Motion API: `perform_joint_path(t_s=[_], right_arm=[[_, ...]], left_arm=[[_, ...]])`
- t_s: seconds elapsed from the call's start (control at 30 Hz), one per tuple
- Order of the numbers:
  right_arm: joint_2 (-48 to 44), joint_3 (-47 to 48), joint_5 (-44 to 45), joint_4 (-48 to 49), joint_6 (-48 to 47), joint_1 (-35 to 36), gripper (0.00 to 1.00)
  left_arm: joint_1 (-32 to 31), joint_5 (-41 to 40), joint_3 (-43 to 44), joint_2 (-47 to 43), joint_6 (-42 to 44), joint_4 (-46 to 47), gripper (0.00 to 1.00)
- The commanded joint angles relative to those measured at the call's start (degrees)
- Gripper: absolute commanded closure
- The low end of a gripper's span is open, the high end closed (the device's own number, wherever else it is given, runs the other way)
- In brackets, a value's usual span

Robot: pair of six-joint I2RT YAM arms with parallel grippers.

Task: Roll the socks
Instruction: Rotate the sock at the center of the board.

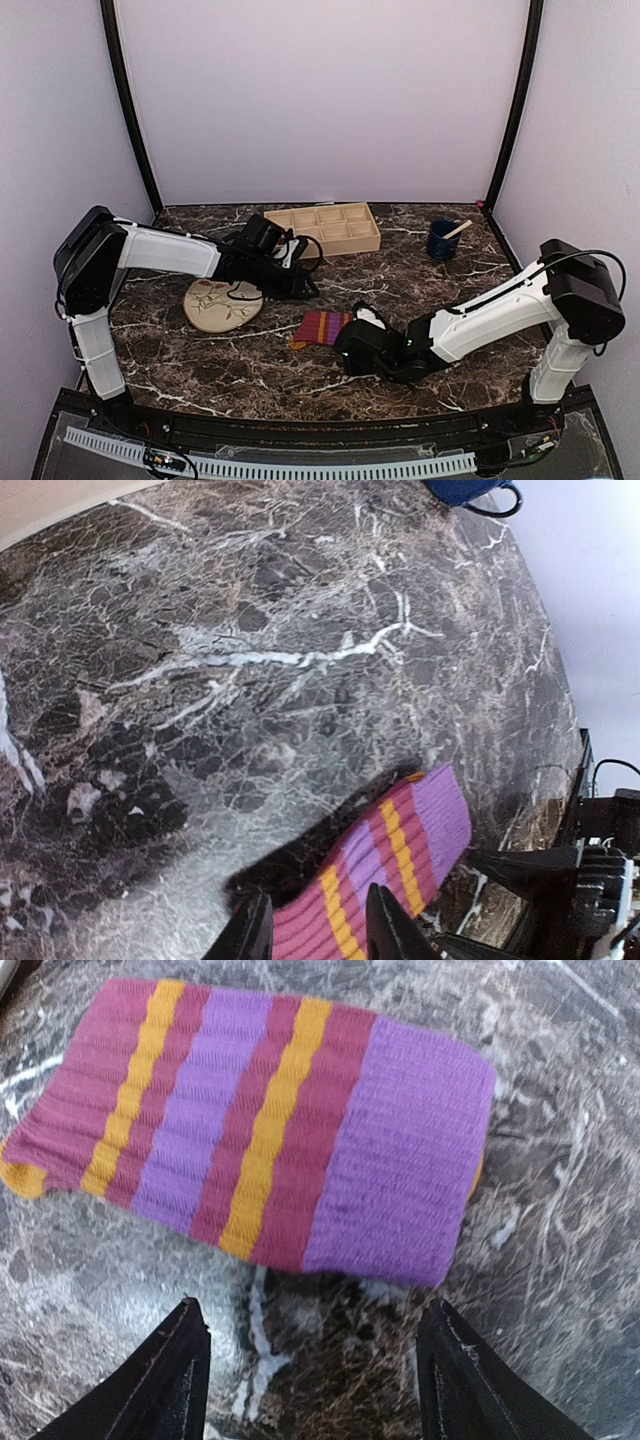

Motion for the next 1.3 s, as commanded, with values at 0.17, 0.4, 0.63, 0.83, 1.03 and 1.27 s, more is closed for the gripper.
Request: perform_joint_path(t_s=[0.17,0.4,0.63,0.83,1.03,1.27], right_arm=[[-1.28,-1.5,-2.16,-2.68,4.01,1.21,0.34],[1.51,-0.15,-2.58,-2.02,1.92,-0.1,0.34],[3.56,1.27,-3.59,-0.02,-2.88,-4.69,0.34],[5.93,3.37,-4.63,1.16,-7.99,-8.23,0.34],[8.48,5.71,-5.74,2.85,-12.72,-11.66,0.34],[11.11,9.3,-7.0,4.26,-17.76,-15.1,0.34]], left_arm=[[0.15,-3.01,4.46,5.62,5.39,-5.25,0.66],[0.11,-2.83,2.49,5.71,5.84,-6.15,0.68],[-0.46,-3.41,-2.77,3.28,5.33,-5.68,0.7],[-1.66,-4.54,-5.81,1.67,4.64,-5.63,0.7],[-2.72,-5.79,-7.51,-0.07,3.89,-6.48,0.7],[-3.84,-8.51,-9.11,-2.45,2.6,-8.9,0.7]])
